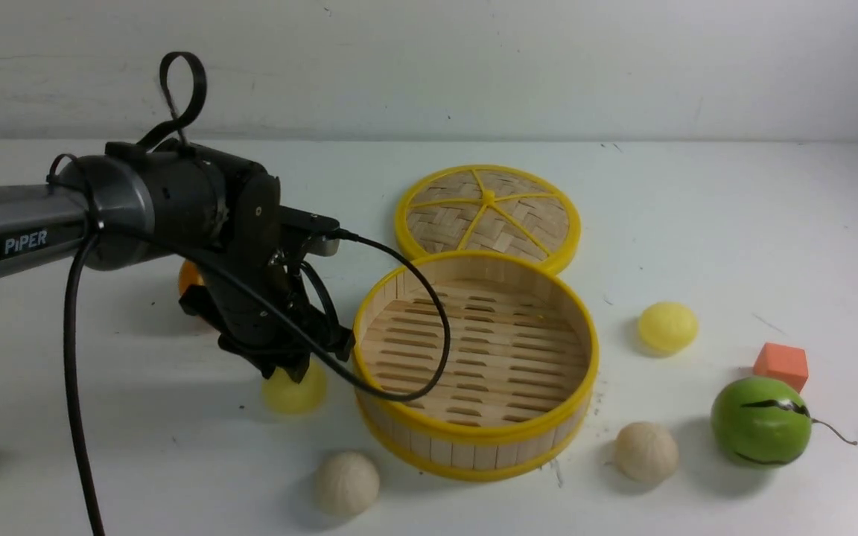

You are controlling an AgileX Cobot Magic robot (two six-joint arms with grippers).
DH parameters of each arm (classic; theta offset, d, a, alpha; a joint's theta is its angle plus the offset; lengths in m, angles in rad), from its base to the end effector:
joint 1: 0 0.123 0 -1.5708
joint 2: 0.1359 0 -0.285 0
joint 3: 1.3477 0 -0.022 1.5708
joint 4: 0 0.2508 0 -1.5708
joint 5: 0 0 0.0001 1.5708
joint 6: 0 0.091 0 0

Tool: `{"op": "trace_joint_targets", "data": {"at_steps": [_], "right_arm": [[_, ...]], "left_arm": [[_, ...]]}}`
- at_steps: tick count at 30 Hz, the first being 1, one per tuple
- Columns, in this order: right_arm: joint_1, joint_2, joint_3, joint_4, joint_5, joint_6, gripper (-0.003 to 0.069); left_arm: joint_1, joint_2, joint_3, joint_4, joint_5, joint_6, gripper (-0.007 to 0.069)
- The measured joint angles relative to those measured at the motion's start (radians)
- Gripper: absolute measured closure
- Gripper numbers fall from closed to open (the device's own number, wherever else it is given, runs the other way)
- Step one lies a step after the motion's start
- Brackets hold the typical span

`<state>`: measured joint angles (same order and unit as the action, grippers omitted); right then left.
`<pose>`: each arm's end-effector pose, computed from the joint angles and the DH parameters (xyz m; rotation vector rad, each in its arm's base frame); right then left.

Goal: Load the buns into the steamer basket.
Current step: Use the left arm to grab a steamed stuffed bun

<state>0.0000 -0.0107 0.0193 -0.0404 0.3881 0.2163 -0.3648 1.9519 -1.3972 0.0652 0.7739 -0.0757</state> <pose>0.0522 -0.0014 0.1724 0.1785 1.8729 0.1084 0.3790 -0.1403 0.1913 0.4588 2.7709 -0.0289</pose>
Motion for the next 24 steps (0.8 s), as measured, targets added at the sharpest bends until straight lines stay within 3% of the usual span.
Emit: {"op": "trace_joint_targets", "data": {"at_steps": [12,24], "right_arm": [[0.000,0.000,0.000,0.000,0.000,0.000,0.0418],[0.000,0.000,0.000,0.000,0.000,0.000,0.0418]], "left_arm": [[0.000,-0.028,-0.002,-0.014,0.051,0.000,0.0387],[-0.001,0.014,-0.002,-0.015,-0.007,0.000,0.0400]]}}
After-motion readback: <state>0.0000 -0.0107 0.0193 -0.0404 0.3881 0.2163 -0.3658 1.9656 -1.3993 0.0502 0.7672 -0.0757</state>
